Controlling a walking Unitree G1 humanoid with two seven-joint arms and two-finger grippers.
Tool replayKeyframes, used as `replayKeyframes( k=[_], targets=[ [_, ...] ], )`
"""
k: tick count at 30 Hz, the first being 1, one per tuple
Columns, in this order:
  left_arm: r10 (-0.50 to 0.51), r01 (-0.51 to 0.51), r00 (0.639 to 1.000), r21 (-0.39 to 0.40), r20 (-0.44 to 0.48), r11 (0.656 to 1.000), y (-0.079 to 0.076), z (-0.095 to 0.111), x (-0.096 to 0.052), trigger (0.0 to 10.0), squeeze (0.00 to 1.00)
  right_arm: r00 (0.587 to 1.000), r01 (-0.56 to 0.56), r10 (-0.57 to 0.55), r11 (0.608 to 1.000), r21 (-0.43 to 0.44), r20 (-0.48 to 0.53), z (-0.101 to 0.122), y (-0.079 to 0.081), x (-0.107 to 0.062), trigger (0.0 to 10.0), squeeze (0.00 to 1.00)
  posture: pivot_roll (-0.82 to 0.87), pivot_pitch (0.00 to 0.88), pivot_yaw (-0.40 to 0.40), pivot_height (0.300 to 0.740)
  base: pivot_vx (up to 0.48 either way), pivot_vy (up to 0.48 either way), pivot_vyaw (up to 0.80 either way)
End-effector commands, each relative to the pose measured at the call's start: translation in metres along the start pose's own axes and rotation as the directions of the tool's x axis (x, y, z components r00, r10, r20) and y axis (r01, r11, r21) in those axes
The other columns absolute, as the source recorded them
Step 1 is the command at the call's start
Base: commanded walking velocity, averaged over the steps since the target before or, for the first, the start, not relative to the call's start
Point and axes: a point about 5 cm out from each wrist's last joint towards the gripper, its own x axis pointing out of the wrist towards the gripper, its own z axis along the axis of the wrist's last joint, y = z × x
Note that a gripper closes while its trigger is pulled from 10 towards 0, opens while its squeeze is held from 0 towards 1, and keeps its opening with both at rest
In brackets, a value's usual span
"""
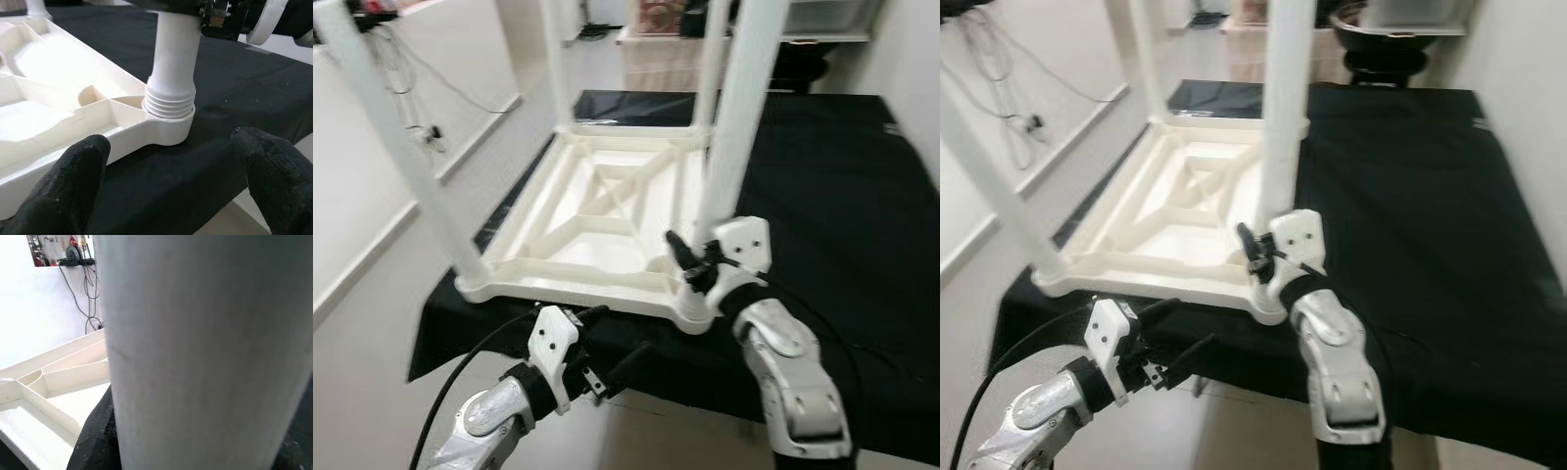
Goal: Building children table
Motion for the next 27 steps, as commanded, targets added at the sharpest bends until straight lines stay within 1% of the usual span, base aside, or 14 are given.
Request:
replayKeyframes(
  k=[1,2,4,5,8,9,10,11,12,14,15,23,24,27],
  targets=[
    [0.033,-0.032,0.998,0.002,-0.047,0.999,0.004,-0.007,-0.011,10.0,0.00,0.989,-0.032,0.048,0.992,0.120,-0.138,-0.031,0.000,-0.001,10.0,1.00,-0.01,0.191,0.088,0.740,0.000,0.000,0.00],
    [0.033,-0.033,0.999,-0.002,-0.043,0.999,0.005,-0.006,-0.012,10.0,0.00,0.986,-0.140,0.152,0.977,0.158,-0.064,-0.019,0.002,0.005,10.0,1.00,-0.01,0.192,0.089,0.740,0.000,0.000,0.00],
    [0.033,-0.033,0.999,-0.002,-0.043,0.999,0.005,-0.006,-0.012,10.0,0.00,0.986,-0.140,0.152,0.977,0.158,-0.064,-0.019,0.002,0.005,10.0,1.00,-0.01,0.192,0.089,0.740,0.000,0.000,0.00],
    [0.032,-0.032,0.999,-0.004,-0.041,0.999,0.005,-0.005,-0.011,10.0,0.00,0.975,-0.216,0.221,0.961,0.172,-0.011,-0.010,0.004,0.008,10.0,1.00,-0.01,0.191,0.089,0.740,0.000,0.000,0.00],
    [0.032,-0.032,0.999,-0.004,-0.041,0.999,0.005,-0.005,-0.011,10.0,0.00,0.975,-0.216,0.221,0.961,0.172,-0.011,-0.010,0.004,0.008,10.0,1.00,-0.01,0.191,0.089,0.740,0.000,0.000,0.00],
    [0.019,-0.019,0.999,-0.011,-0.038,1.000,0.004,-0.005,-0.009,10.0,0.00,0.934,-0.356,0.354,0.923,0.147,0.043,0.002,0.003,0.012,10.0,1.00,-0.02,0.191,0.086,0.740,0.000,0.000,0.00],
    [0.010,-0.010,0.999,-0.016,-0.035,1.000,0.003,-0.005,-0.008,10.0,0.00,0.875,-0.483,0.478,0.872,0.081,0.072,0.011,0.000,0.012,10.0,1.00,-0.02,0.188,0.082,0.740,0.000,0.000,0.00],
    [0.010,-0.010,0.999,-0.016,-0.035,1.000,0.003,-0.005,-0.008,10.0,0.00,0.875,-0.483,0.478,0.872,0.081,0.072,0.011,0.000,0.012,10.0,1.00,-0.02,0.188,0.082,0.740,0.000,0.000,0.00],
    [0.004,-0.005,0.999,-0.019,-0.033,1.000,0.002,-0.005,-0.006,10.0,0.00,0.800,-0.599,0.595,0.801,0.029,0.076,0.016,-0.002,0.010,10.0,0.00,-0.01,0.185,0.075,0.740,0.000,0.000,0.00],
    [0.006,-0.007,1.000,-0.024,-0.030,1.000,0.002,-0.005,-0.005,10.0,0.00,0.703,-0.710,0.710,0.704,-0.008,0.050,0.017,-0.010,0.010,10.0,0.00,-0.01,0.180,0.069,0.740,0.000,0.000,0.00],
    [0.009,-0.010,1.000,-0.026,-0.030,1.000,0.002,-0.005,-0.005,10.0,0.00,0.681,-0.731,0.731,0.682,-0.006,0.045,0.017,-0.012,0.011,10.0,0.00,-0.01,0.180,0.069,0.740,0.000,0.000,0.00],
    [0.028,-0.029,0.999,-0.022,-0.027,0.999,0.000,-0.006,-0.005,10.0,0.00,0.622,-0.783,0.782,0.621,0.024,0.052,0.020,-0.024,0.016,10.0,0.00,0.01,0.171,0.052,0.740,0.000,0.000,0.00],
    [0.029,-0.029,0.999,-0.023,-0.025,0.999,0.000,-0.006,-0.004,10.0,0.00,0.612,-0.791,0.789,0.611,0.034,0.060,0.021,-0.028,0.019,0.0,0.00,0.01,0.169,0.050,0.740,0.000,0.000,0.00],
    [0.029,-0.029,0.999,-0.024,-0.025,0.999,-0.001,-0.006,-0.004,10.0,0.00,0.606,-0.796,0.793,0.604,0.041,0.067,0.022,-0.032,0.020,0.0,0.00,0.01,0.169,0.050,0.740,0.000,0.000,0.00]
  ],
)
